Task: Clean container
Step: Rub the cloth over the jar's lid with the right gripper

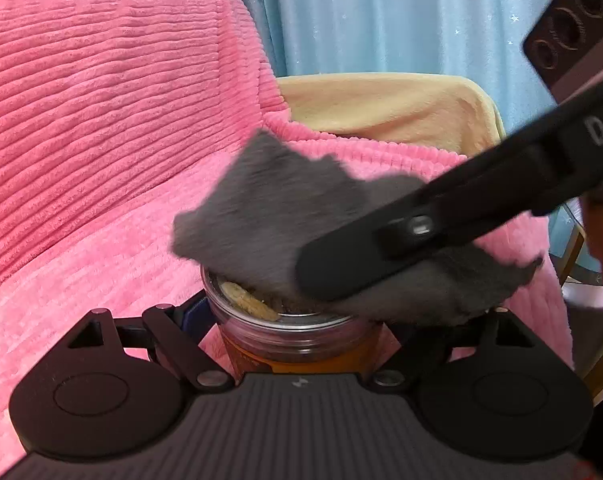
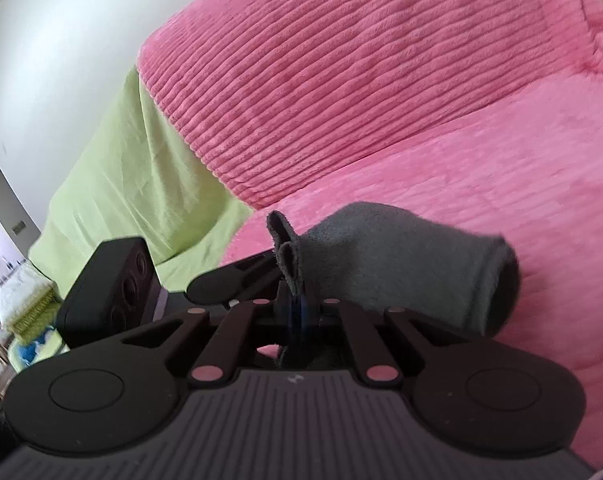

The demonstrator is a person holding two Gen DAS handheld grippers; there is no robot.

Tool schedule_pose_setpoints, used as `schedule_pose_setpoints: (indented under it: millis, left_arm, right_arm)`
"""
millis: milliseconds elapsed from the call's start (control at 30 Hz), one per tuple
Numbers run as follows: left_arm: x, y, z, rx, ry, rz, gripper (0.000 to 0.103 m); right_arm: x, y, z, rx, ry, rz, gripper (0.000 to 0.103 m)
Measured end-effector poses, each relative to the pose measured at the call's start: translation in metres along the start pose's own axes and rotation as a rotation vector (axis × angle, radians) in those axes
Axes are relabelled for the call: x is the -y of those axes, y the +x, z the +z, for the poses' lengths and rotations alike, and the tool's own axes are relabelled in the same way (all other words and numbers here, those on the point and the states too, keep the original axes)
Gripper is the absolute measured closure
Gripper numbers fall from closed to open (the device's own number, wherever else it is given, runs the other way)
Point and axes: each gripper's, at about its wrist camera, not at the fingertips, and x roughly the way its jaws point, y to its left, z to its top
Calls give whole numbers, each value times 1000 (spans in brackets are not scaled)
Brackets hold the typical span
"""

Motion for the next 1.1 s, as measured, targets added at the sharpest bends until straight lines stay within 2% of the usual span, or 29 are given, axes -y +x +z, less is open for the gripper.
schedule_pose_setpoints:
  millis: [167, 300, 400, 500, 767, 867, 1100]
  left_arm:
    - [3, 0, -1, 1, 10, 7, 18]
    - [2, 1, -1, 0, 7, 2, 18]
    - [0, 2, -1, 2, -2, -4, 18]
    - [0, 2, -2, 4, 0, -7, 18]
    - [2, 2, -2, 4, 10, -1, 18]
    - [1, 3, -2, 2, 4, 0, 18]
    - [-1, 1, -3, 0, -8, -4, 18]
  right_arm:
    - [0, 21, 5, 32, 22, -29, 102]
    - [4, 27, 14, 89, -7, -119, 102]
    - [14, 18, 15, 137, -3, -207, 102]
    - [28, 2, 13, 152, 45, -215, 102]
    - [34, -32, -9, 108, 88, -100, 102]
    - [33, -27, -12, 76, 92, -35, 102]
    - [20, -1, -10, 49, 87, 17, 102]
